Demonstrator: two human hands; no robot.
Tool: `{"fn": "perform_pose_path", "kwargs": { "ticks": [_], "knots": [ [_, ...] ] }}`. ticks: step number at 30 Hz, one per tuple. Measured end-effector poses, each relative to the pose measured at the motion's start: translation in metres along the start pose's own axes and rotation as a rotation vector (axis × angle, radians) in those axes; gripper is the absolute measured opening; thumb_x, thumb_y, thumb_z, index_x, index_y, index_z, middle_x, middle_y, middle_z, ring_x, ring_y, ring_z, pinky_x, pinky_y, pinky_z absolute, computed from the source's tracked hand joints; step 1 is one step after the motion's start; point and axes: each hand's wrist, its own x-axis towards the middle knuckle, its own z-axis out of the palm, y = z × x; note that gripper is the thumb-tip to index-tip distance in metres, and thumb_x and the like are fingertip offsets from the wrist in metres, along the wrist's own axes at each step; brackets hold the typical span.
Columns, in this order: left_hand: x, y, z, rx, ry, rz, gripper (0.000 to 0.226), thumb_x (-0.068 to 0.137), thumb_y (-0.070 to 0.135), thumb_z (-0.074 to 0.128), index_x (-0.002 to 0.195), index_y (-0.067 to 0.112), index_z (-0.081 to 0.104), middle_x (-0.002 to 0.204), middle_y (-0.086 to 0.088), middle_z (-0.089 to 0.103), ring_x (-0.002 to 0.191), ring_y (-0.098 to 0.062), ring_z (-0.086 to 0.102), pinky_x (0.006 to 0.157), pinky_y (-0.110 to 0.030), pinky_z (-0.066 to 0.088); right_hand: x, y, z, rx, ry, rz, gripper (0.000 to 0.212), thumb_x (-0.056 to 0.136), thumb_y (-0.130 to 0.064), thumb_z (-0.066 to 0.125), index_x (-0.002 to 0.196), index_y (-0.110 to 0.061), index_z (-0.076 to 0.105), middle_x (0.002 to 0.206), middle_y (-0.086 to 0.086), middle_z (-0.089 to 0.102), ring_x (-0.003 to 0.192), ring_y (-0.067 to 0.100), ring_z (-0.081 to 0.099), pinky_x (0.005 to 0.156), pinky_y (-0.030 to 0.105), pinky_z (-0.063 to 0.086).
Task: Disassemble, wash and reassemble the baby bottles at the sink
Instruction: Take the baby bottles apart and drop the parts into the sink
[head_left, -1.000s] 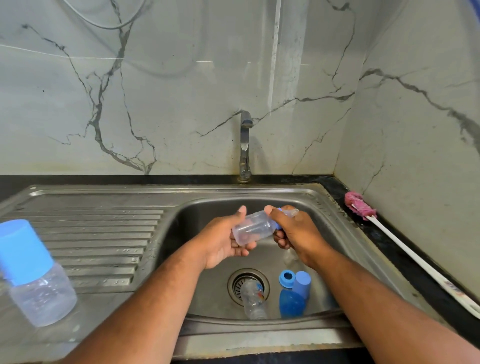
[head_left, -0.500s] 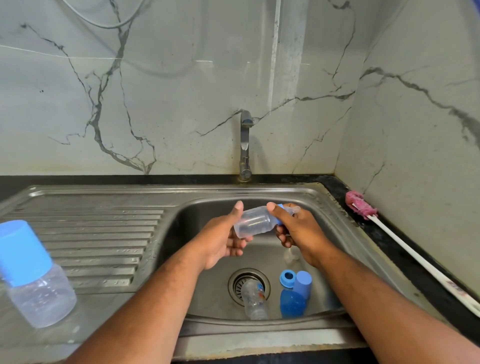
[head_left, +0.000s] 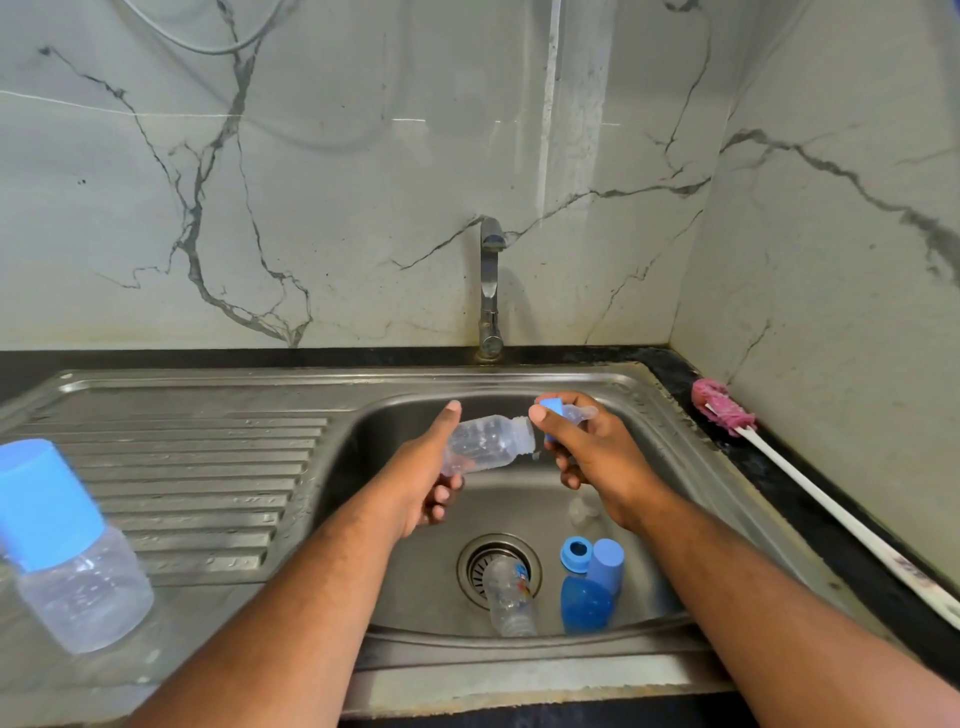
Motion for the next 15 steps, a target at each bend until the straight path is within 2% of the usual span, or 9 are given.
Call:
{"fn": "perform_pose_path", "kwargs": {
  "ticks": [2,4,6,8,10,11,13,14,15],
  "knots": [
    [0.006,-0.005,-0.009,0.193,0.099,0.016,0.072,0.087,0.080,0.046,0.101,0.014,0.070,0.057,0.001,0.050,0.042,-0.010,0.036,0.044,-0.018,0.032,0.001,0.002,-0.001,0.003,-0.008,0.006,0.024,0.091,-0.038,0.074,0.113,-0.031,0.067,0.081,0.000,0.061,0.063,0.013,0.049,0.049,0.026,0.043],
    [0.007,-0.010,-0.018,0.516,0.101,-0.030,0.078,0.082,0.083,0.049,0.090,0.008,0.069,0.058,0.000,0.050,0.044,-0.012,0.039,0.047,-0.019,0.034,0.002,0.005,-0.001,-0.034,-0.043,0.029,0.025,0.088,-0.035,0.077,0.111,-0.036,0.069,0.087,0.001,0.064,0.062,0.014,0.048,0.050,0.027,0.043],
    [0.004,-0.017,-0.021,0.788,-0.043,-0.197,0.073,0.083,0.084,0.049,0.089,0.012,0.065,0.061,0.001,0.046,0.046,-0.011,0.037,0.047,-0.019,0.032,0.000,0.009,0.000,-0.141,-0.099,0.049,0.026,0.086,-0.033,0.080,0.110,-0.037,0.069,0.090,0.000,0.066,0.059,0.009,0.049,0.050,0.027,0.043],
    [0.004,-0.025,-0.019,0.969,-0.192,-0.352,0.071,0.087,0.079,0.048,0.109,0.014,0.065,0.068,0.001,0.043,0.050,-0.010,0.037,0.047,-0.020,0.031,-0.003,0.011,0.002,-0.250,-0.164,0.056,0.028,0.084,-0.032,0.082,0.109,-0.035,0.070,0.089,-0.003,0.066,0.054,0.001,0.050,0.048,0.023,0.043],
    [0.004,-0.033,-0.015,1.086,-0.250,-0.420,0.073,0.090,0.073,0.053,0.127,0.011,0.062,0.073,0.000,0.047,0.053,-0.010,0.039,0.049,-0.021,0.033,-0.006,0.011,0.002,-0.302,-0.218,0.054,0.032,0.083,-0.030,0.084,0.111,-0.029,0.070,0.088,-0.006,0.066,0.054,-0.002,0.052,0.048,0.015,0.041],
    [0.006,-0.038,-0.015,1.131,-0.262,-0.442,0.069,0.090,0.070,0.057,0.125,0.010,0.063,0.077,-0.002,0.052,0.054,-0.010,0.041,0.052,-0.021,0.036,-0.006,0.012,0.002,-0.322,-0.239,0.051,0.034,0.082,-0.029,0.085,0.113,-0.027,0.070,0.089,-0.008,0.066,0.056,-0.005,0.054,0.048,0.011,0.040],
    [0.017,-0.049,-0.016,1.187,-0.269,-0.504,0.059,0.085,0.065,0.068,0.107,0.010,0.065,0.083,-0.003,0.063,0.056,-0.010,0.048,0.063,-0.021,0.044,-0.007,0.012,0.002,-0.362,-0.265,0.048,0.038,0.081,-0.031,0.086,0.114,-0.025,0.070,0.089,-0.011,0.065,0.058,-0.010,0.056,0.049,0.006,0.039],
    [0.020,-0.054,-0.018,1.174,-0.258,-0.550,0.059,0.081,0.063,0.074,0.103,0.010,0.065,0.084,-0.003,0.068,0.058,-0.011,0.053,0.072,-0.023,0.047,-0.007,0.012,0.002,-0.381,-0.271,0.050,0.039,0.080,-0.033,0.087,0.114,-0.026,0.069,0.087,-0.012,0.065,0.059,-0.011,0.056,0.049,0.006,0.038],
    [0.021,-0.057,-0.019,1.162,-0.241,-0.583,0.065,0.076,0.062,0.079,0.109,0.008,0.066,0.084,-0.003,0.071,0.061,-0.012,0.059,0.078,-0.026,0.049,-0.007,0.012,0.002,-0.394,-0.276,0.051,0.039,0.079,-0.035,0.087,0.113,-0.026,0.070,0.086,-0.012,0.066,0.060,-0.011,0.057,0.050,0.006,0.038]
  ]
}}
